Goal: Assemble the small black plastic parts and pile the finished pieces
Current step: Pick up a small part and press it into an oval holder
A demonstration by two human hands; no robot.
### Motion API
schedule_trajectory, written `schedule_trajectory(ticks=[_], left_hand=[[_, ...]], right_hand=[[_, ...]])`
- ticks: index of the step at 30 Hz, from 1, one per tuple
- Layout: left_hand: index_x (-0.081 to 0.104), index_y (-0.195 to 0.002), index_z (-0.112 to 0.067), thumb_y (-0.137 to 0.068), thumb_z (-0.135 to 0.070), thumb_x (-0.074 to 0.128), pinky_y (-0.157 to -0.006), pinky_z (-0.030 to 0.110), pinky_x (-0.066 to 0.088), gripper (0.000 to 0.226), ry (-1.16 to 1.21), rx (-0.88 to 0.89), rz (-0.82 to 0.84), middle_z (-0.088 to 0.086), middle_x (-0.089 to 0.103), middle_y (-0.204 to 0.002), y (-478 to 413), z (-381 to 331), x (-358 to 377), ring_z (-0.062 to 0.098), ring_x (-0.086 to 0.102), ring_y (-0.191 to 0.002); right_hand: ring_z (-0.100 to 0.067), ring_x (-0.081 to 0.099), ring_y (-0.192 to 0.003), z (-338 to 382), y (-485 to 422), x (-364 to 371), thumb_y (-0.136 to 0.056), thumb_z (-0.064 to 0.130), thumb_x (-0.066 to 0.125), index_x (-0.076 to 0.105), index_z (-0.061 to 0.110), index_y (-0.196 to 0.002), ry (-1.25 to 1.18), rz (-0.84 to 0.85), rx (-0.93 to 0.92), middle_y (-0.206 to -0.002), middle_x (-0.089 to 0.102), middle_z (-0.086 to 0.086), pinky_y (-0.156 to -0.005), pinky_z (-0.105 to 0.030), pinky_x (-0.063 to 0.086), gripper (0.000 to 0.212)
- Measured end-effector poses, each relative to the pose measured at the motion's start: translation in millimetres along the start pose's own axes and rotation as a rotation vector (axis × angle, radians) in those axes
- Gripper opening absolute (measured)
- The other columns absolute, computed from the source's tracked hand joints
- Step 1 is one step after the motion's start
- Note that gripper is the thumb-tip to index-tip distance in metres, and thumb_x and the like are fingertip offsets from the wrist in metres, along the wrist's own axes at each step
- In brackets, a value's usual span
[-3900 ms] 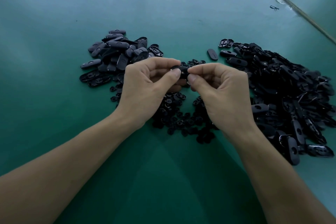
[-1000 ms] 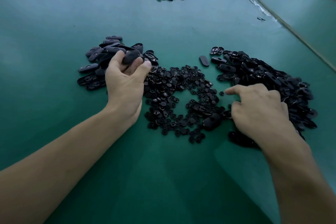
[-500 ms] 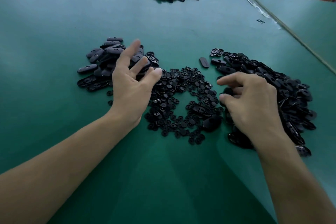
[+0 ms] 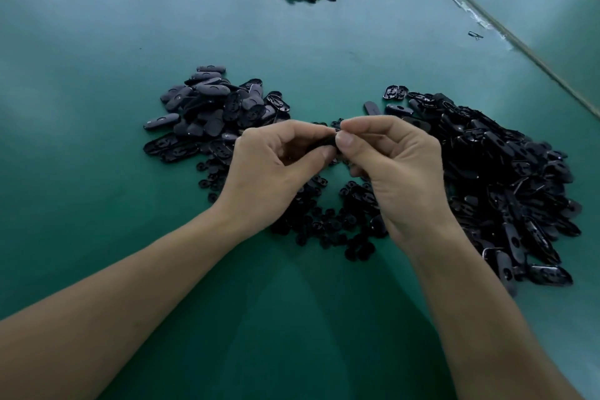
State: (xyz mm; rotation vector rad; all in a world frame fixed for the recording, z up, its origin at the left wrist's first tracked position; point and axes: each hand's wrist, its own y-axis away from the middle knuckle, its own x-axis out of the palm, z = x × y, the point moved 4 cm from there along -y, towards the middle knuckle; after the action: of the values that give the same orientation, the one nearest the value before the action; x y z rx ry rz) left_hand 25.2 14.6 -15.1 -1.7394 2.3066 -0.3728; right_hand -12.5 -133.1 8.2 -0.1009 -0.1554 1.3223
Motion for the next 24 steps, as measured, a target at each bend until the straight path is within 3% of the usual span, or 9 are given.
schedule_trajectory(ticks=[5, 17, 19, 22, 24], left_hand=[[0.075, -0.099, -0.021, -0.085, -0.005, 0.078, -0.077, 0.028, 0.06, 0.022, 0.007, -0.031, -0.02, 0.001, 0.078, -0.088, -0.2, 1.2, -2.5, 0.016, 0.074, -0.081], [0.072, -0.102, -0.017, -0.088, 0.007, 0.068, -0.072, 0.022, 0.058, 0.028, 0.118, -0.043, -0.014, -0.001, 0.078, -0.087, 0.2, 0.8, -2.0, 0.015, 0.076, -0.079], [0.072, -0.1, -0.016, -0.088, 0.006, 0.068, -0.071, 0.022, 0.058, 0.025, 0.114, -0.04, -0.045, -0.001, 0.078, -0.084, -0.8, 1.6, -3.9, 0.015, 0.075, -0.077], [0.072, -0.097, -0.014, -0.09, 0.007, 0.065, -0.068, 0.02, 0.056, 0.023, 0.125, -0.04, -0.109, -0.001, 0.075, -0.078, -2.9, 3.7, -7.3, 0.012, 0.072, -0.074], [0.072, -0.097, -0.015, -0.092, 0.006, 0.064, -0.067, 0.021, 0.055, 0.023, 0.138, -0.04, -0.145, -0.002, 0.074, -0.077, -3.9, 4.9, -9.2, 0.012, 0.069, -0.073]], right_hand=[[-0.01, 0.067, -0.066, -4.2, 1.7, -3.8, -0.087, 0.0, 0.074, 0.072, 0.018, -0.084, 0.007, -0.073, -0.004, -0.072, 0.073, 0.001, -0.063, -0.019, 0.053, 0.018], [-0.012, 0.069, -0.065, -5.6, 0.8, -5.2, -0.088, -0.001, 0.072, 0.071, 0.013, -0.088, -0.008, -0.143, -0.026, -0.075, 0.074, -0.002, -0.067, -0.022, 0.056, 0.014], [-0.011, 0.072, -0.07, -5.4, 0.7, -7.2, -0.091, 0.005, 0.072, 0.072, 0.015, -0.093, 0.126, -0.175, -0.067, -0.078, 0.075, -0.001, -0.069, -0.022, 0.057, 0.01], [-0.002, 0.069, -0.081, -4.6, 2.0, -8.0, -0.093, 0.017, 0.07, 0.075, 0.021, -0.105, 0.626, -0.174, -0.172, -0.087, 0.073, 0.01, -0.079, -0.014, 0.053, 0.013], [-0.01, 0.064, -0.094, -7.9, 3.3, -3.7, -0.094, 0.021, 0.068, 0.075, 0.021, -0.111, 0.894, -0.095, -0.19, -0.098, 0.071, 0.006, -0.09, -0.021, 0.05, 0.018]])
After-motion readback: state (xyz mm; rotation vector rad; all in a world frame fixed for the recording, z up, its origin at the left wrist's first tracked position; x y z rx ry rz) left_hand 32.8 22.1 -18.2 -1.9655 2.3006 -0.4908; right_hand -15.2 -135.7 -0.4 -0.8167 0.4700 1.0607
